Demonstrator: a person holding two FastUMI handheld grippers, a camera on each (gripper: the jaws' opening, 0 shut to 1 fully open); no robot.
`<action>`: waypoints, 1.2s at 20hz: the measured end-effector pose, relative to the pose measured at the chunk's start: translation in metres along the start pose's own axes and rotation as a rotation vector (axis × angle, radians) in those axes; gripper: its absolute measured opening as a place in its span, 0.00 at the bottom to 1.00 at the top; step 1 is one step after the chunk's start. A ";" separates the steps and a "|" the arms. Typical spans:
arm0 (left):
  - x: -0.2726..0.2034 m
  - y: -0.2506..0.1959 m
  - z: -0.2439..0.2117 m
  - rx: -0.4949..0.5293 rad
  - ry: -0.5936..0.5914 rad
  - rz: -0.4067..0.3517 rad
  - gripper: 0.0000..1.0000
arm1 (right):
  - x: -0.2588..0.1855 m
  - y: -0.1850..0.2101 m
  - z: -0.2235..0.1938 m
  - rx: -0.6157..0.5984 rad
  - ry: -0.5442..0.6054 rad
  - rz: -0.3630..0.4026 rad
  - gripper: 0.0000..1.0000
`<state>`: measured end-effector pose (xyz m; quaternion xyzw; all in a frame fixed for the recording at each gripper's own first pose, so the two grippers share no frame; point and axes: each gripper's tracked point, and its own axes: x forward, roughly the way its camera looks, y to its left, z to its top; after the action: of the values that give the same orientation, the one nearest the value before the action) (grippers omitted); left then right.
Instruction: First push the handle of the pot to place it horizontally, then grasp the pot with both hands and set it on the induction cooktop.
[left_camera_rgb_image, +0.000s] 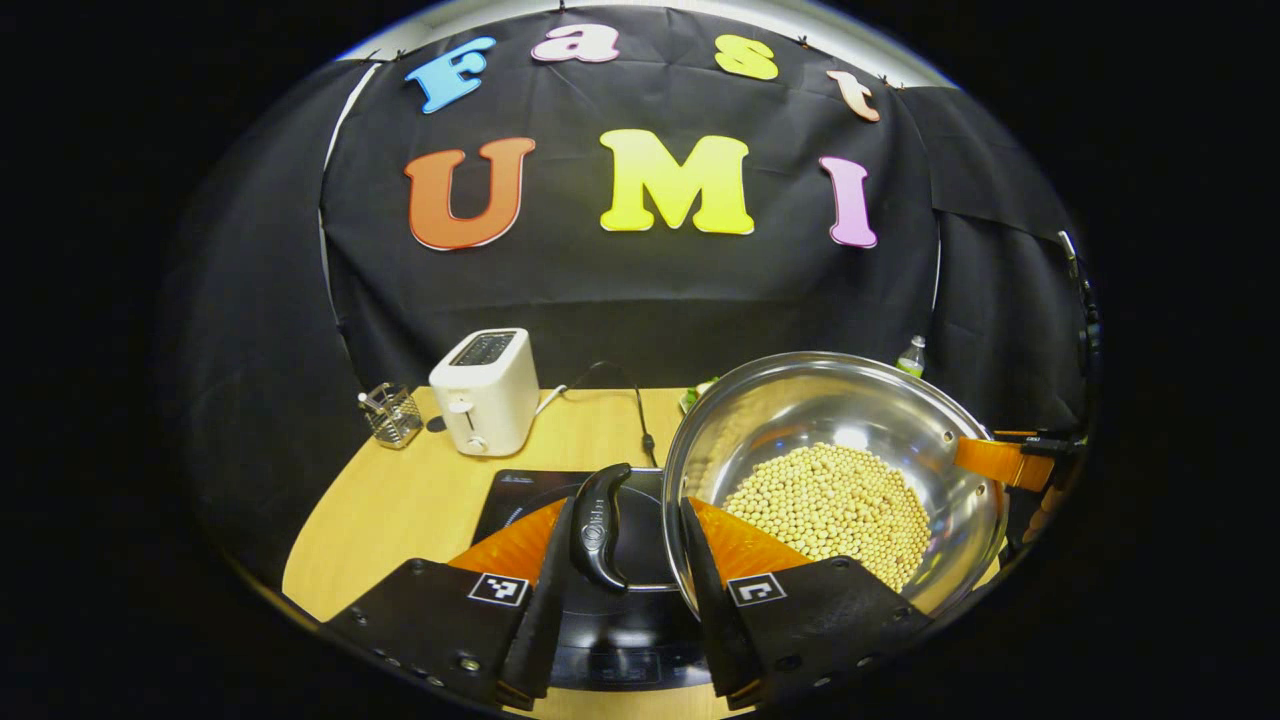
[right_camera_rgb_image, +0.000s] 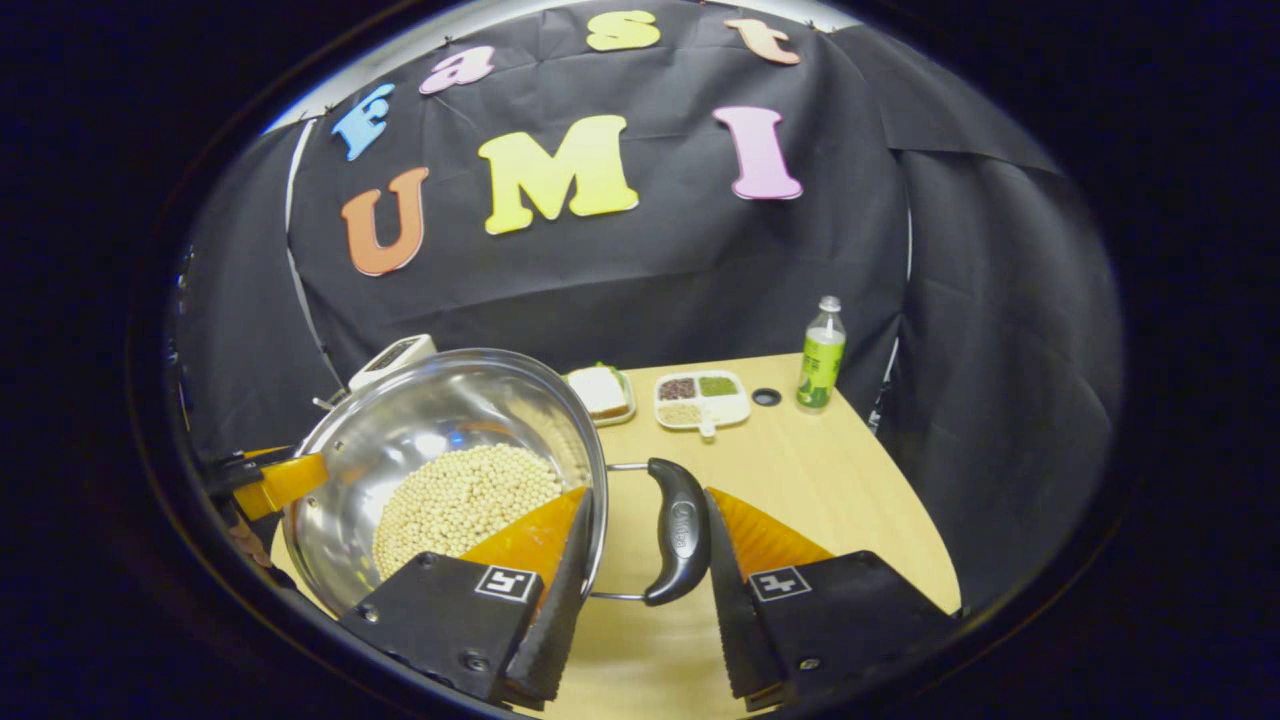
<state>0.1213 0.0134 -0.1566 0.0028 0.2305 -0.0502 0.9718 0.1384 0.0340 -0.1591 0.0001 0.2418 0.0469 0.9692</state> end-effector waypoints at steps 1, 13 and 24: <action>-0.003 0.011 0.003 -0.004 -0.004 0.014 0.58 | 0.001 0.011 0.002 -0.001 0.001 0.011 0.63; 0.017 0.120 -0.007 -0.075 -0.016 0.125 0.58 | 0.058 0.127 0.000 -0.070 0.018 0.093 0.62; 0.080 0.153 -0.054 -0.069 0.058 0.139 0.57 | 0.135 0.151 -0.045 -0.080 0.094 0.089 0.62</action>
<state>0.1832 0.1594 -0.2438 -0.0134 0.2595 0.0258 0.9653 0.2224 0.1957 -0.2584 -0.0303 0.2848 0.0998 0.9529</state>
